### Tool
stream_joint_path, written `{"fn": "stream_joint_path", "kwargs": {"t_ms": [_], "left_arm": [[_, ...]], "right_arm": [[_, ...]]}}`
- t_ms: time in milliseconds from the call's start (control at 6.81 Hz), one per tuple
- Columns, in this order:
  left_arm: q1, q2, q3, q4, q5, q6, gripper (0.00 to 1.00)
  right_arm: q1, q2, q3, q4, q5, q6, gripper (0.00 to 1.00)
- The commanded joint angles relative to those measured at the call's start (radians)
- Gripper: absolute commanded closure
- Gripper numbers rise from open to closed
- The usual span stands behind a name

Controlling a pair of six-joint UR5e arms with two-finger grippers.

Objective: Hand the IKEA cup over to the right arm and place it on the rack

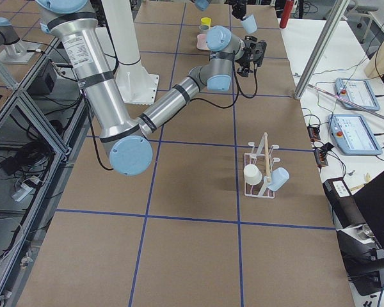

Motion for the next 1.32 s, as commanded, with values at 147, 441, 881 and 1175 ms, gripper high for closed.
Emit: {"fn": "stream_joint_path", "kwargs": {"t_ms": [147, 441, 881, 1175], "left_arm": [[0.200, -0.009, 0.022, -0.296, 0.362, -0.477, 1.00], [0.200, -0.010, 0.092, -0.480, 0.390, -0.653, 1.00], [0.202, -0.015, 0.150, -0.686, 0.450, -0.807, 1.00], [0.202, -0.030, 0.156, -0.804, 0.446, -0.808, 1.00]], "right_arm": [[-0.132, 0.014, -0.004, 0.103, -0.166, 0.085, 0.00], [-0.272, 0.097, -0.005, 0.116, -0.332, 0.208, 0.00], [-0.436, 0.232, -0.083, 0.195, -0.561, 0.320, 0.00], [-0.452, 0.252, -0.146, 0.280, -0.565, 0.326, 0.00]]}}
